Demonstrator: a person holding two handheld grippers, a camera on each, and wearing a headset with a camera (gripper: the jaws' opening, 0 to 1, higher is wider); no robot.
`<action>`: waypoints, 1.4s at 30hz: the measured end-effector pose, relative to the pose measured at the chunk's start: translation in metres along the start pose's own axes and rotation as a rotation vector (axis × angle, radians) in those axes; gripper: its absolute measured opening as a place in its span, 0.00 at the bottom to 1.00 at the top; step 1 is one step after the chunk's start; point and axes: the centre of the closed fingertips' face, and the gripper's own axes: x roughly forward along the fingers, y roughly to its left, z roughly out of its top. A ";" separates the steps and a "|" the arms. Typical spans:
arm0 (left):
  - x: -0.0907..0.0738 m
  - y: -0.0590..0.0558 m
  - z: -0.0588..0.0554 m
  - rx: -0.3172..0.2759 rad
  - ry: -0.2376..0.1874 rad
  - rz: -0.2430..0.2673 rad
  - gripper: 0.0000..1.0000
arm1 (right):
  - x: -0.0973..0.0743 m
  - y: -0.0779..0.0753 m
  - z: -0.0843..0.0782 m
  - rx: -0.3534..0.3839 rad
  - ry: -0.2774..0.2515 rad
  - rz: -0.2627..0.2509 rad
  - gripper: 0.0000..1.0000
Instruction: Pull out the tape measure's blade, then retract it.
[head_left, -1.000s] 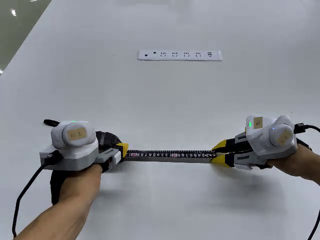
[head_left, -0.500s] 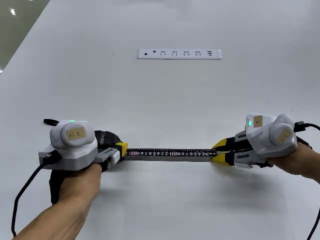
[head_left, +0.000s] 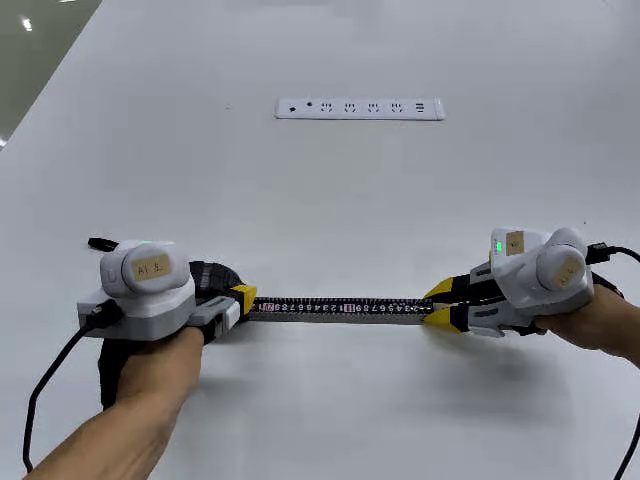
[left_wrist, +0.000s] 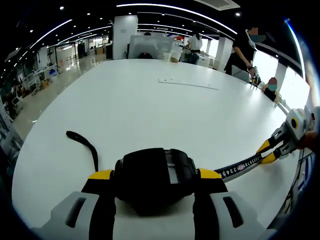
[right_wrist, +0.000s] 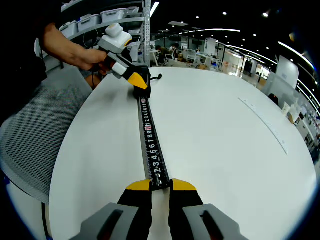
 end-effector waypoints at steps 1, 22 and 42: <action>0.000 0.000 0.000 -0.001 0.001 -0.001 0.57 | 0.000 0.000 0.000 0.000 0.001 0.000 0.08; 0.000 0.001 -0.001 -0.001 0.005 -0.014 0.57 | 0.001 0.000 0.001 -0.008 0.005 0.003 0.08; -0.002 -0.001 -0.001 -0.001 0.011 -0.028 0.57 | 0.006 0.002 0.006 -0.021 0.014 0.013 0.09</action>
